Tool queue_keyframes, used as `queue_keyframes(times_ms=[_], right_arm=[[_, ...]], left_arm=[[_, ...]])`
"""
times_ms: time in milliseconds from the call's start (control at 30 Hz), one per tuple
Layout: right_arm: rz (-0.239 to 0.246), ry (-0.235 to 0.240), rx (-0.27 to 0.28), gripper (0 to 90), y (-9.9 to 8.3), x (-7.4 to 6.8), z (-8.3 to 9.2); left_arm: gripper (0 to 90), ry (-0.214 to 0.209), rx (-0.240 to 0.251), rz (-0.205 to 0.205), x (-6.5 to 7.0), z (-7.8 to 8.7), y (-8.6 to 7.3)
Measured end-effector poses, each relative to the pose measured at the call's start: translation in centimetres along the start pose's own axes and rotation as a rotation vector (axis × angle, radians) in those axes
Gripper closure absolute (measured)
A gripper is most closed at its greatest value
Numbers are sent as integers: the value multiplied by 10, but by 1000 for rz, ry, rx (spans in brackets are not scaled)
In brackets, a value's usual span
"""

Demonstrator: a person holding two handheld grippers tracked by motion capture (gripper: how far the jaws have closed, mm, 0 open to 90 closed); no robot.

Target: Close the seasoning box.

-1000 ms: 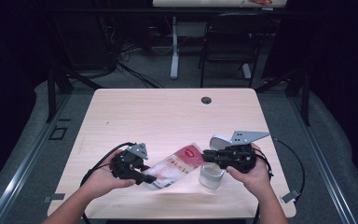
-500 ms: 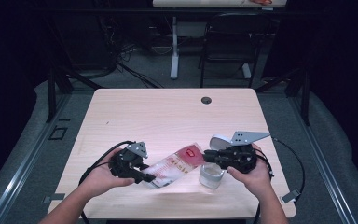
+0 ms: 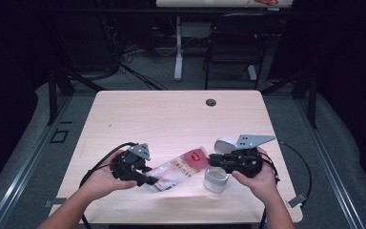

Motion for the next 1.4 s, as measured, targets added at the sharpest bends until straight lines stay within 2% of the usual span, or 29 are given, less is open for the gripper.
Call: queue_keyframes(times_ms=[467, 533, 700, 1067, 1400], right_arm=[[-5, 2, 8, 809, 0, 0, 2], [-8, 2, 9, 809, 0, 1, 2], [-10, 6, 10, 807, -1, 1, 2], [-8, 6, 6, 806, -1, 1, 3], [-10, 4, 4, 812, -2, 2, 3]], left_arm=[[662, 12, -4, -7, 0, 5, 4], [663, -1, 7, -3, 0, 5, 5], [664, 8, -5, -6, -1, 7, 6], [667, 1, 12, -6, -1, 8, 8], [670, 4, -2, -12, -1, 13, 11]])
Point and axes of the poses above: each handheld gripper's, and its own axes: z roughly backward along the jaws, y roughly out of its top, x roughly to its right, the point moved 2 cm from there along -z, roughly forward along the jaws, and after that the axes turned 4 degrees about -y, right-handed, at the moved point
